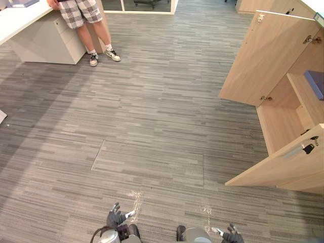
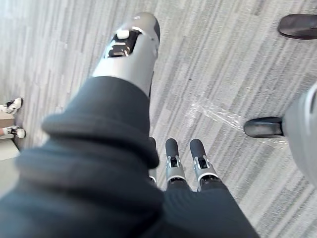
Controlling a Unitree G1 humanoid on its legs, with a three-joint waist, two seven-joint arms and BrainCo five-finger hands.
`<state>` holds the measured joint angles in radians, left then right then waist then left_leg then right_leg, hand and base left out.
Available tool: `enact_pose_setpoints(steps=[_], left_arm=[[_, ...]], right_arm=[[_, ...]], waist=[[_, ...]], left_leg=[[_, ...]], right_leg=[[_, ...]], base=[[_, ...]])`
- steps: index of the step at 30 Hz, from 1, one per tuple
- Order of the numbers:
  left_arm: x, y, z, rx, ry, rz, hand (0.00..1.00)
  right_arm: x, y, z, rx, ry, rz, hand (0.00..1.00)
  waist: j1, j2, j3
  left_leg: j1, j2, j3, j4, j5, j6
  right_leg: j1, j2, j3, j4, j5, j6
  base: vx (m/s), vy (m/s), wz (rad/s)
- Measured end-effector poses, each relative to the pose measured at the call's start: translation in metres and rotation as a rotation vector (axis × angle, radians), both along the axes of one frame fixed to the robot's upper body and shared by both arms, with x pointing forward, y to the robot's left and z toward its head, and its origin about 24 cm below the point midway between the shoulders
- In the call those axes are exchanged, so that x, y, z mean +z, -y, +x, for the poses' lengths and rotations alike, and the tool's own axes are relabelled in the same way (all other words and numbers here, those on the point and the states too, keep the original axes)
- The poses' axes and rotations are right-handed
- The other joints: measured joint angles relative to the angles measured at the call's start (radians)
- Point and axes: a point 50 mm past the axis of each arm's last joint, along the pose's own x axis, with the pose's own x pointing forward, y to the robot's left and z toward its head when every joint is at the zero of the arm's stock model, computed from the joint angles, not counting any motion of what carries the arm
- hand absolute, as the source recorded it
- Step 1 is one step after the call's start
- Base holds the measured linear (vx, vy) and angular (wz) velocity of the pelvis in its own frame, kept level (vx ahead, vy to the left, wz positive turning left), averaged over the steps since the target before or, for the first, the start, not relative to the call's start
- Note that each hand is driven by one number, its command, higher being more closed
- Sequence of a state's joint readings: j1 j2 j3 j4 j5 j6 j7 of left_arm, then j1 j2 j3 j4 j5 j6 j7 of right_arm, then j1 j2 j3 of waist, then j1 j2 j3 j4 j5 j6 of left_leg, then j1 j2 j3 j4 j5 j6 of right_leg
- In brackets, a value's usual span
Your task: Walk over to the cabinet, pick up the folder, carry it to the office cabinet, place the folder inside the office cabinet, then close the office cabinet door
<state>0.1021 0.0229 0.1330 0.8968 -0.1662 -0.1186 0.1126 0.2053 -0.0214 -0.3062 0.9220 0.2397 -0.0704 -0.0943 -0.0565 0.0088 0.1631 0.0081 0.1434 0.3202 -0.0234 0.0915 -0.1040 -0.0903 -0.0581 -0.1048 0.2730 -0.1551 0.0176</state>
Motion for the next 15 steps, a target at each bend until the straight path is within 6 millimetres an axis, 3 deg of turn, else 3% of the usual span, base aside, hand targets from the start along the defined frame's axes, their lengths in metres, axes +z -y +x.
enact_pose_setpoints(steps=[6,15], left_arm=[[-0.009,-0.004,-0.018,0.068,-0.066,-0.045,0.0],[-0.01,0.006,-0.014,0.031,-0.058,-0.056,0.0]], right_arm=[[-0.006,0.002,-0.015,-0.153,-0.032,0.067,0.0],[-0.008,0.001,-0.014,-0.189,-0.041,0.083,0.0]], waist=[[0.01,0.022,-0.012],[0.015,0.034,-0.037]], left_leg=[[0.043,-0.036,0.028,-0.06,0.016,0.021],[0.074,-0.038,0.013,-0.06,0.014,0.024]], right_leg=[[0.023,-0.013,0.05,-0.056,0.045,0.016],[0.075,-0.005,0.036,-0.093,0.047,0.019]], base=[[0.04,0.113,-0.21],[0.03,0.02,0.03]])
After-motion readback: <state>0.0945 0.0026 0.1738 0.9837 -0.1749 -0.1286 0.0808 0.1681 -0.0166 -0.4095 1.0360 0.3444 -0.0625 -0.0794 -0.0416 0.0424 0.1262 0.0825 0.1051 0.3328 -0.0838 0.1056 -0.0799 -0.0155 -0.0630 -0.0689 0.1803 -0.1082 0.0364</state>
